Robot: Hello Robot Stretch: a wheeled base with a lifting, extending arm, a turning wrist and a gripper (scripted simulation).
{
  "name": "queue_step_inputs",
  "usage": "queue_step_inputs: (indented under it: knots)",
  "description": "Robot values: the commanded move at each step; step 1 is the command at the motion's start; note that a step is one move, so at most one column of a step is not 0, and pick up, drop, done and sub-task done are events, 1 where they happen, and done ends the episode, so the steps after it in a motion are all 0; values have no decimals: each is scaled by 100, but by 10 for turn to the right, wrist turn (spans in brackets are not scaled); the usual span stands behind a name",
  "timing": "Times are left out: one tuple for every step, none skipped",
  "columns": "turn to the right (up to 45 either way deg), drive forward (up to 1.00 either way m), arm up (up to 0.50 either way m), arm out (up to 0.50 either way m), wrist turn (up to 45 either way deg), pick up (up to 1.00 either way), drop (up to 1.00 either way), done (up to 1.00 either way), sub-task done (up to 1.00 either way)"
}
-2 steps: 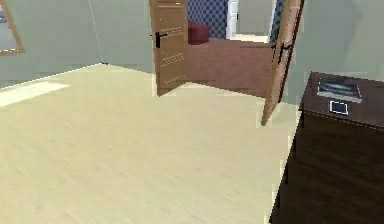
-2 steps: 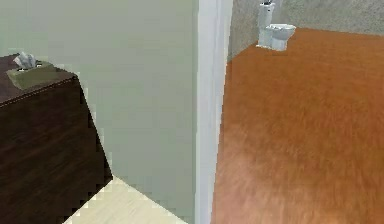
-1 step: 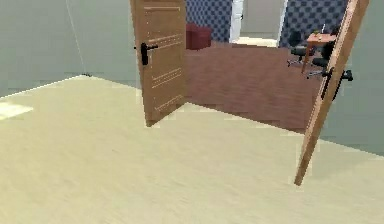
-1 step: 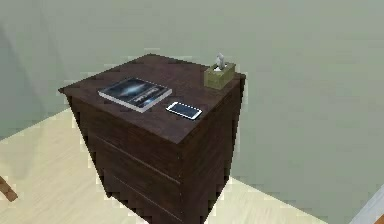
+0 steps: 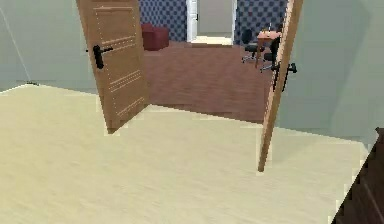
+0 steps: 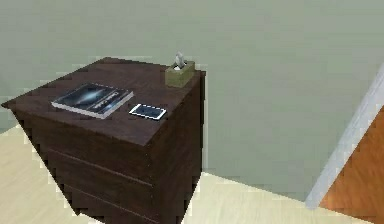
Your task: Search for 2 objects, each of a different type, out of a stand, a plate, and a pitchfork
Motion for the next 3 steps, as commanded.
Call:
queue_step_inputs:
  knots:
    - [30,0,0,0,0,0,0,0,0]
    - [0,25,0,0,0,0,0,0,0]
    - [-120,0,0,0,0,0,0,0,0]
